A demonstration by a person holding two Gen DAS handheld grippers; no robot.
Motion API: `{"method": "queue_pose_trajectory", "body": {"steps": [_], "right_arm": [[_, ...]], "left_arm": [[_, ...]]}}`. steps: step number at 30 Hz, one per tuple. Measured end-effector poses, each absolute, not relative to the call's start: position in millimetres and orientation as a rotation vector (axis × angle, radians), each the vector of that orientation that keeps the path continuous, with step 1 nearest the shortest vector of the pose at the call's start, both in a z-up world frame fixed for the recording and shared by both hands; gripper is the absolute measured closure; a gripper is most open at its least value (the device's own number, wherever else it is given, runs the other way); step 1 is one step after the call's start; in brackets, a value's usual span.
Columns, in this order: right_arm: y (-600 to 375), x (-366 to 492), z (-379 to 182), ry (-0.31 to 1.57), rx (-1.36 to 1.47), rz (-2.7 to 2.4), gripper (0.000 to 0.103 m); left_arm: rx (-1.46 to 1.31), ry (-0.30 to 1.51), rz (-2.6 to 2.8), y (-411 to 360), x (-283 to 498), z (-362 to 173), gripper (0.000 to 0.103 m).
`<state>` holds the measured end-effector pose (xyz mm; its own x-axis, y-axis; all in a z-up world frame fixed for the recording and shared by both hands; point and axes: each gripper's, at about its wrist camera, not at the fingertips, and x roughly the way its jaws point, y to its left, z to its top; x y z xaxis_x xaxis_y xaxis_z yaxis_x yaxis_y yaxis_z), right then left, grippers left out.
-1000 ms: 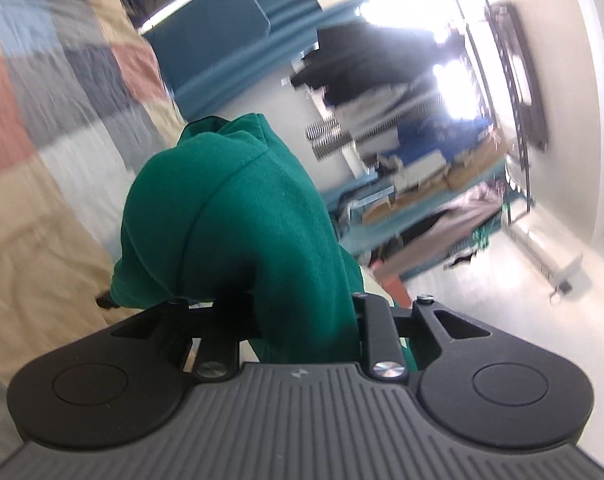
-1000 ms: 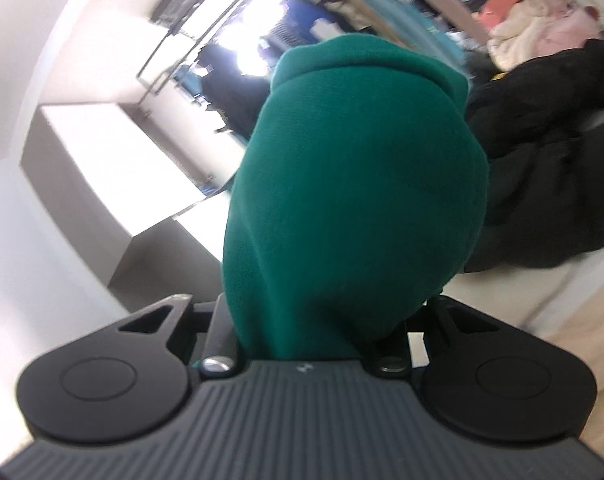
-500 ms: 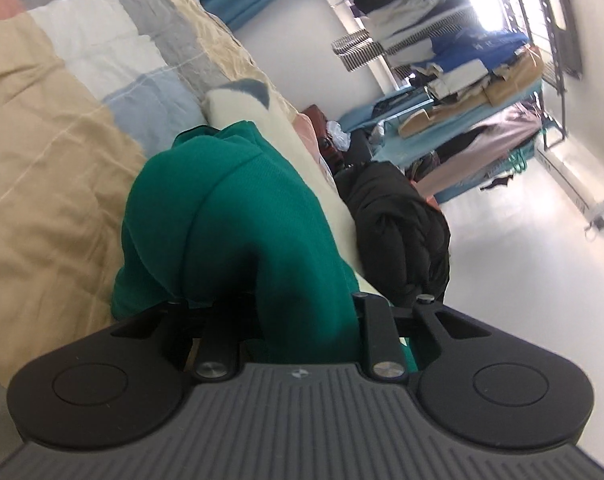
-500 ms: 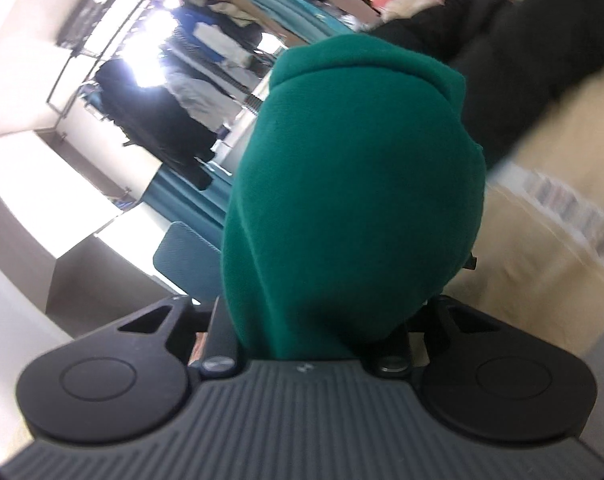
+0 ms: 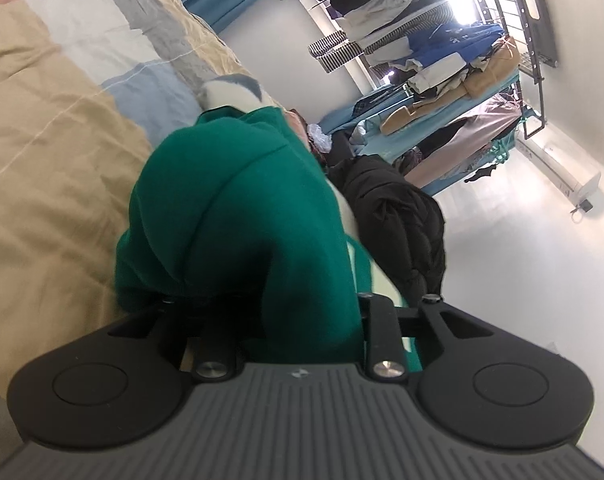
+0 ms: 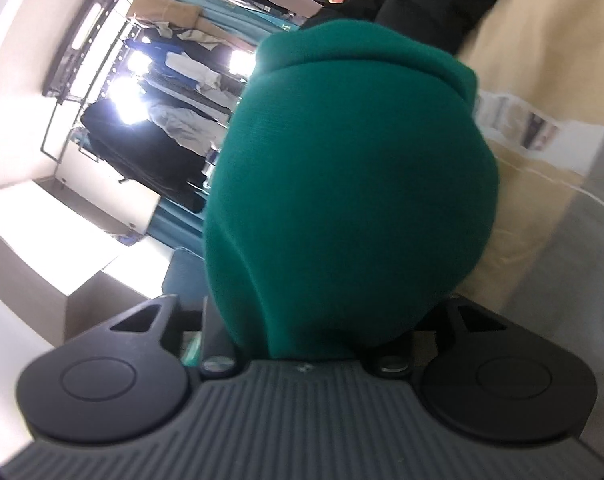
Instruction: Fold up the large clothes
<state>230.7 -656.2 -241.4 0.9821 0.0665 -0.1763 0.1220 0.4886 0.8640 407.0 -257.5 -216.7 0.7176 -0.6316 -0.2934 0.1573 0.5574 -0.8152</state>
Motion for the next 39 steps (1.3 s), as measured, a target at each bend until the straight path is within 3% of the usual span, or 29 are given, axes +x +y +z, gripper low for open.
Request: {"method": "queue_pose_trajectory", "body": {"steps": [7, 9, 11, 15, 17, 28, 39], "right_arm": [[-659.1, 232.5, -247.4, 0.186, 1.122, -0.039, 0.049], [-658.9, 230.4, -245.6, 0.198, 1.147, -0.047, 0.047], [-661.5, 227.5, -250.0, 0.213, 1.178, -0.057, 0.043], [-661.3, 215.9, -247.5, 0.248, 1.208, -0.101, 0.034], [-661.1, 205.8, -246.0, 0.259, 1.231, -0.117, 0.034], [-661.7, 121.5, -210.2, 0.309, 1.235, -0.251, 0.029], [-651.5, 74.8, -79.7, 0.139, 1.017, -0.195, 0.029]], "left_arm": [[-0.846, 0.626, -0.487, -258.6, 406.6, -221.3, 0.059], [-0.849, 0.641, -0.485, -257.7, 406.0, -218.9, 0.053], [-0.86, 0.673, -0.487, -255.0, 406.5, -215.3, 0.038], [-0.856, 0.739, -0.453, -240.5, 400.8, -209.3, 0.028], [-0.868, 0.748, -0.453, -228.3, 392.3, -204.4, 0.023], [-0.679, 0.655, -0.407, -181.7, 319.6, -119.6, 0.02], [-0.462, 0.513, -0.471, -181.8, 249.9, 1.6, 0.02]]}}
